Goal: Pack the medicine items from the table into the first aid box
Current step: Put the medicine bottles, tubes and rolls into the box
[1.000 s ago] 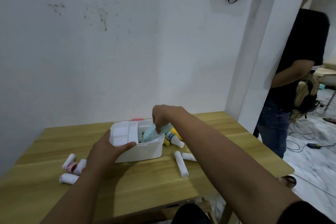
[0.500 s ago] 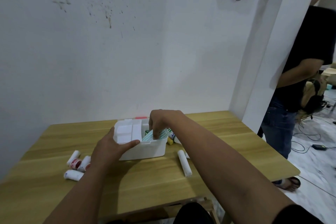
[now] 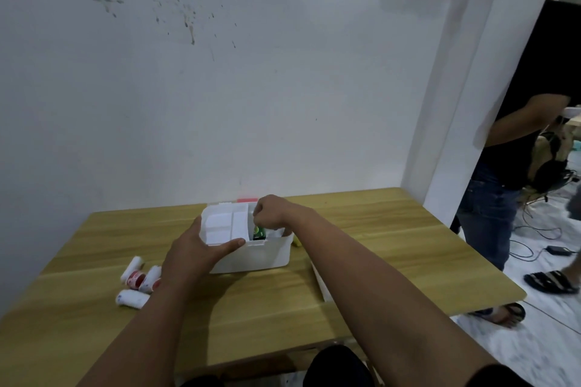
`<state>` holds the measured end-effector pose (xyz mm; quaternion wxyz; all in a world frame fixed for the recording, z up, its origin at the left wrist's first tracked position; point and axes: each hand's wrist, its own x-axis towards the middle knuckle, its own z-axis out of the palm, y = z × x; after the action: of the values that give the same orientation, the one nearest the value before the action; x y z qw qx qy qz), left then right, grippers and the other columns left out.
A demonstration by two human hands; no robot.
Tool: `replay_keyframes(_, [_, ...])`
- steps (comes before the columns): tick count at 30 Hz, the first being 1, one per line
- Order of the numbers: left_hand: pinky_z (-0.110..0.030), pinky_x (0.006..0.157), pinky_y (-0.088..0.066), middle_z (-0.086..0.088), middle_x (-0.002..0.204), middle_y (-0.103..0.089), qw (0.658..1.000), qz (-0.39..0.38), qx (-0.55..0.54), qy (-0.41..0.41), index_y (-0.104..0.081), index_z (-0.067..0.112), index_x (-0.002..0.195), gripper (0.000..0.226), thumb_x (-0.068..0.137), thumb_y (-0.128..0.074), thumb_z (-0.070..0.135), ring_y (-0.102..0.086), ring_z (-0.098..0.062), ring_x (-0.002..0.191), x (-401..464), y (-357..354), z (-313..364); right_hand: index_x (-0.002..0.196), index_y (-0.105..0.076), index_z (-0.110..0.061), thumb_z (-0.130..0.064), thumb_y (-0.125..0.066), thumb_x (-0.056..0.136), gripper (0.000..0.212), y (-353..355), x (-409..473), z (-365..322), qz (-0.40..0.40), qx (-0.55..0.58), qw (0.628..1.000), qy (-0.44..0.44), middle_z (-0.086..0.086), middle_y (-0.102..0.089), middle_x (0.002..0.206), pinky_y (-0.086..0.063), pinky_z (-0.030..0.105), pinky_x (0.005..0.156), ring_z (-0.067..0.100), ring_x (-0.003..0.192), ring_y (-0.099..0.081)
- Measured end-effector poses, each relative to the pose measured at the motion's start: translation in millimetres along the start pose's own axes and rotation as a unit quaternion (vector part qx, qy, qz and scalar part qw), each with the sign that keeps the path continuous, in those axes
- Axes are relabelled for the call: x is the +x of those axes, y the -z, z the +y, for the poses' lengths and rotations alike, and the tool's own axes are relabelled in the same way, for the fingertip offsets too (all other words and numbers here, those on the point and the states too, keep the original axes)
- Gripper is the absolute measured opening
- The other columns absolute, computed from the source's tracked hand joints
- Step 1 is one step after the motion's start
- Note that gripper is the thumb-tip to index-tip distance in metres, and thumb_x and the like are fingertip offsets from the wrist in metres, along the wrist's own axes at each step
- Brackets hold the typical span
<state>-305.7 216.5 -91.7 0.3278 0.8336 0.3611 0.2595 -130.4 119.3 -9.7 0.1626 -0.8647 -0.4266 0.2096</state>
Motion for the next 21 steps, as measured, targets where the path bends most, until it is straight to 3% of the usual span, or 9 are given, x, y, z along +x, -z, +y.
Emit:
replay_keyframes(3, [-0.038,0.080,-0.053,-0.001,0.143,-0.058,1.000,0.009,0.002,0.003,-0.039,0.034,0.148,0.111,0.055,-0.074,0.083,-0.057,-0.028,0.121,1.0,-2.6,-0.1,0.136,-0.056,-0.002,-0.023,-0.054,0.100,0.042,-3.1,-1.2,-2.5,-0.013,0.013,1.000,0.003,0.016,-0.060,0.134,-0.056,0.048,0.090,0.037,0.117,-0.062])
replay_keyframes(7, [-0.038,0.079,-0.050,-0.004,0.142,-0.058,1.000,0.020,0.008,0.006,-0.040,0.031,0.149,0.108,0.059,-0.077,0.077,-0.057,-0.029,0.122,1.9,-3.9,1.2,0.136,-0.058,-0.004,-0.025,-0.055,0.099,0.042,-16.6,2.0,-4.8,-0.001,0.006,1.000,0.019,0.013,-0.061,0.137,-0.050,0.036,0.086,0.031,0.119,-0.060])
replay_keyframes(11, [-0.039,0.079,-0.051,-0.004,0.142,-0.058,1.000,0.017,-0.001,0.004,-0.040,0.031,0.148,0.108,0.058,-0.077,0.077,-0.057,-0.030,0.121,2.0,-3.9,-0.2,0.137,-0.056,-0.002,-0.025,-0.053,0.097,0.046,-28.6,7.2,-9.3,0.020,-0.004,1.000,0.012,0.018,-0.058,0.139,-0.047,0.042,0.102,0.034,0.124,-0.054])
replay_keyframes(17, [-0.045,0.086,-0.052,-0.004,0.144,-0.057,1.000,0.015,-0.001,0.013,-0.040,0.031,0.149,0.110,0.058,-0.077,0.078,-0.056,-0.031,0.123,3.8,-4.4,-0.1,0.125,-0.064,0.001,-0.021,-0.056,0.096,0.037,-26.8,7.7,-7.5,0.018,0.040,0.999,0.012,0.019,-0.064,0.128,-0.050,0.043,0.096,0.035,0.116,-0.060])
replay_keyframes(21, [-0.046,0.086,-0.053,-0.005,0.144,-0.057,1.000,0.011,-0.005,0.015,-0.040,0.030,0.149,0.111,0.057,-0.078,0.079,-0.056,-0.032,0.123,3.1,-4.4,-0.5,0.140,-0.051,0.002,-0.015,-0.057,0.097,0.046,-24.1,4.4,-8.7,0.018,0.069,0.997,0.009,0.020,-0.056,0.140,-0.050,0.041,0.100,0.037,0.124,-0.055])
